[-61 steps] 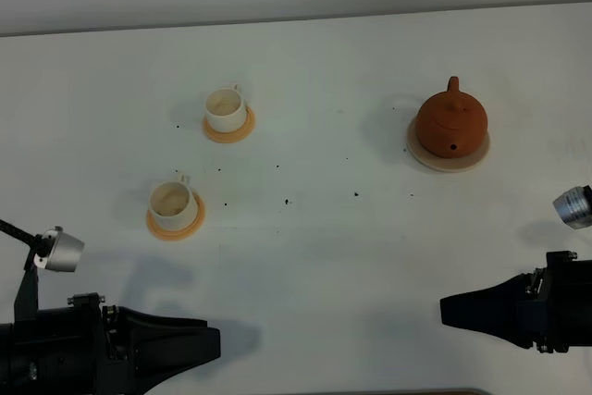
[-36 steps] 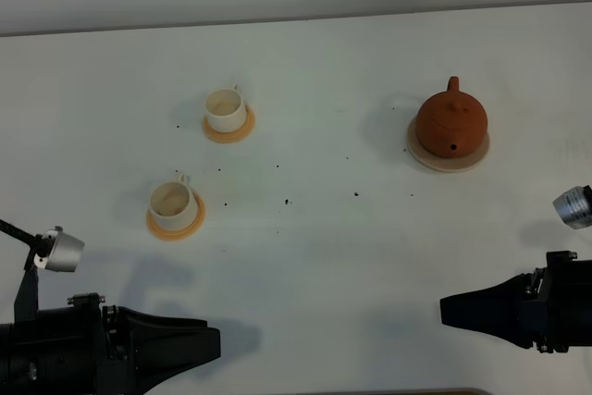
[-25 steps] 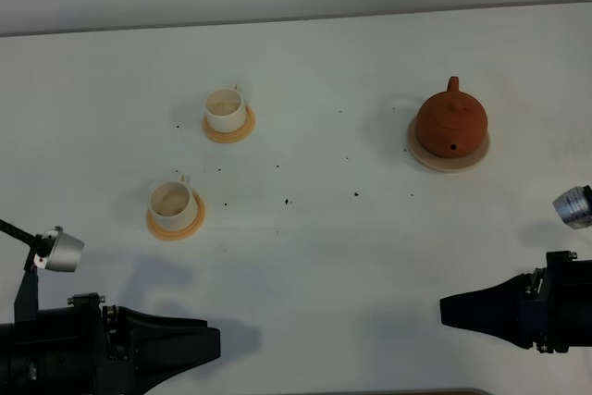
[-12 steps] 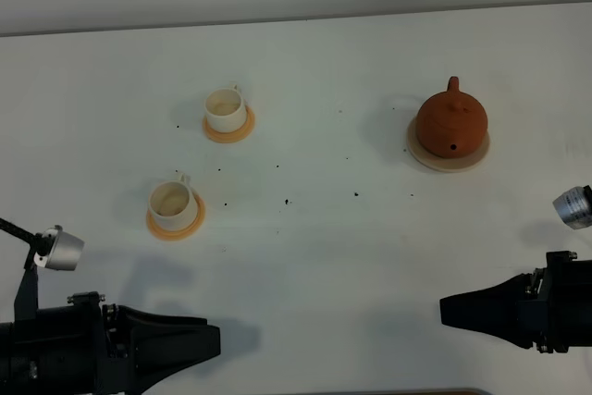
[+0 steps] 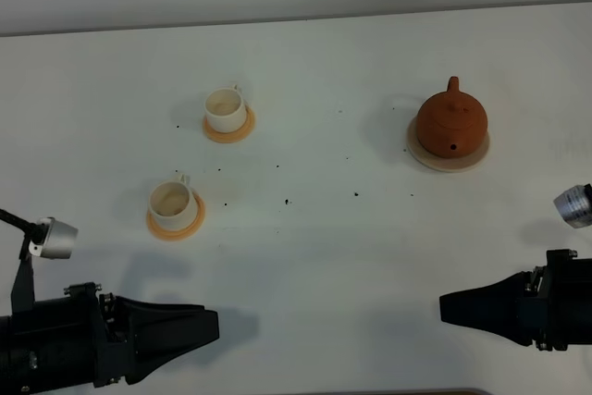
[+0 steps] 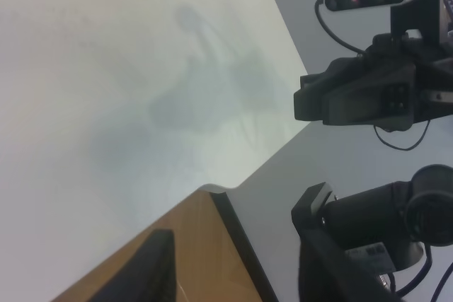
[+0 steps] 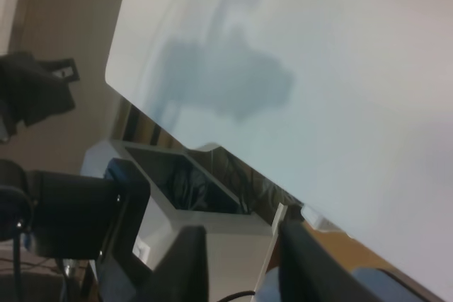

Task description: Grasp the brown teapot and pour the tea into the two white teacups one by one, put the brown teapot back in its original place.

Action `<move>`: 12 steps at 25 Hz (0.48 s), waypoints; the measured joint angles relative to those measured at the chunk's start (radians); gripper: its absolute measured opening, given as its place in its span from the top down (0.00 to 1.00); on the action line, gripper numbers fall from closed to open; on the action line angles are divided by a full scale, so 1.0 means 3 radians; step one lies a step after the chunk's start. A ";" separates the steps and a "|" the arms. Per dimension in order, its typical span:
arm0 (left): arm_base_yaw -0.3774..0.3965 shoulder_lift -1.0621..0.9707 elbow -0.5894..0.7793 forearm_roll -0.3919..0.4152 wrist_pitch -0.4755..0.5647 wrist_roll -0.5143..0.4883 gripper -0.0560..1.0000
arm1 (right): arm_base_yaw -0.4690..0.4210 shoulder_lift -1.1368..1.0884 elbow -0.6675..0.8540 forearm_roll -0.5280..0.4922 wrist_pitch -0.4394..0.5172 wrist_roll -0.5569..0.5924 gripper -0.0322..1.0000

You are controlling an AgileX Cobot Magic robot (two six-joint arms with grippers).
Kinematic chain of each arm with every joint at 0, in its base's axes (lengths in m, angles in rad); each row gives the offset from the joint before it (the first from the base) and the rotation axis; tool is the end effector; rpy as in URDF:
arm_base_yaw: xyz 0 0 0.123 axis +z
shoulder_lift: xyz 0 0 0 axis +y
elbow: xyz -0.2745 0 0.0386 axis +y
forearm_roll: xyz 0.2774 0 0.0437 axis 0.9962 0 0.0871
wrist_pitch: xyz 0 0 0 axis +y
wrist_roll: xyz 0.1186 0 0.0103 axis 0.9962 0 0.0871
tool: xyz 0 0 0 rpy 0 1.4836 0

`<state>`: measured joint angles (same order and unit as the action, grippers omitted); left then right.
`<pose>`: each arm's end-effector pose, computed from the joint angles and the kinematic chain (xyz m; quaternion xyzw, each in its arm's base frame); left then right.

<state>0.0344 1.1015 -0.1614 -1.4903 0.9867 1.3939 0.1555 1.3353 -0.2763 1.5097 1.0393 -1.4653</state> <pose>0.1496 -0.0939 0.1324 0.1107 0.8470 -0.4502 0.2599 0.1583 0.1285 0.1252 -0.1926 0.8289 0.4939 0.1787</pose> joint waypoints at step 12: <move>0.0000 0.0000 -0.0880 0.0010 -0.0039 -0.0367 0.57 | 0.0000 0.0012 -0.0704 -0.0043 0.0014 0.0096 0.74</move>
<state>0.0344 1.1015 -0.4252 -1.4873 0.9751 1.2839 0.1555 1.3387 -0.4873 1.4969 1.0436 -1.4366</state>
